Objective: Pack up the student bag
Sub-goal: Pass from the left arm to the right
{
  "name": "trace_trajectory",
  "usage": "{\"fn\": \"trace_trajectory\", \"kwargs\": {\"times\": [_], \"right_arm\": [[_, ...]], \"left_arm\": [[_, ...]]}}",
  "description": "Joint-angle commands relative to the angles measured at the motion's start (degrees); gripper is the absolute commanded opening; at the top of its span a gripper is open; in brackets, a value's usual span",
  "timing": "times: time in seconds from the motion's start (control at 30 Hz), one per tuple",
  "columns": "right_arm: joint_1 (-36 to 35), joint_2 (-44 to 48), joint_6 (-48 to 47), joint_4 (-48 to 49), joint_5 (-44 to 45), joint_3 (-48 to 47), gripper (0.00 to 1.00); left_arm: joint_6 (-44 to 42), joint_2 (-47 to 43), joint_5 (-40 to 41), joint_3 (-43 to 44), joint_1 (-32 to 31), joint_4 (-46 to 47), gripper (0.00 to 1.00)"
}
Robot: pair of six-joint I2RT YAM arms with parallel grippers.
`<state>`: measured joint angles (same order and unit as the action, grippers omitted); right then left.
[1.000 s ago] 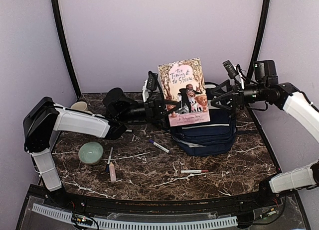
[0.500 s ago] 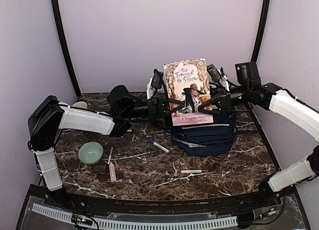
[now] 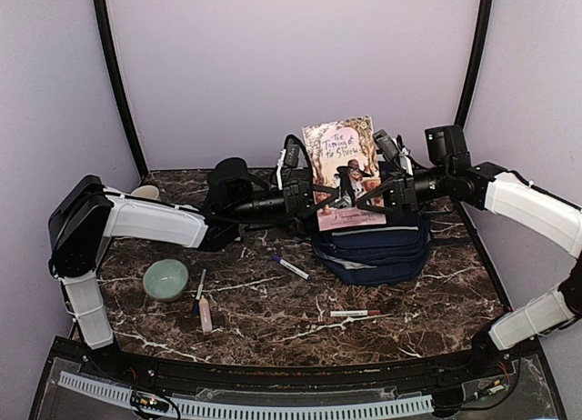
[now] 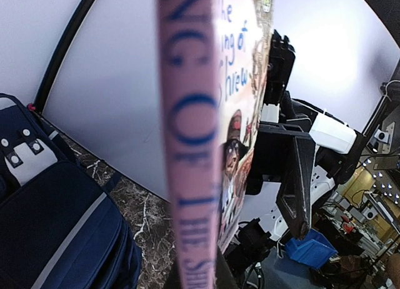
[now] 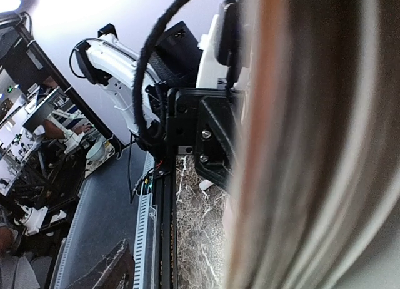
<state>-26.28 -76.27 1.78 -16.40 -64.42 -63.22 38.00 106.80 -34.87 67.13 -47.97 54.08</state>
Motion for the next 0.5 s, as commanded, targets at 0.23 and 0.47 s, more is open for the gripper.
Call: {"fn": "trace_trajectory", "kwargs": {"times": [0.23, 0.47], "right_arm": [[0.68, -0.4, 3.26, 0.43, 4.33, 0.53, 0.4], [2.46, -0.59, 4.02, 0.37, 5.08, 0.95, 0.25]], "left_arm": [[-4.54, -7.09, 13.45, -2.18, 0.42, -4.19, 0.0], [-6.6, -8.28, 16.13, -2.54, 0.41, -6.85, 0.0]]}}
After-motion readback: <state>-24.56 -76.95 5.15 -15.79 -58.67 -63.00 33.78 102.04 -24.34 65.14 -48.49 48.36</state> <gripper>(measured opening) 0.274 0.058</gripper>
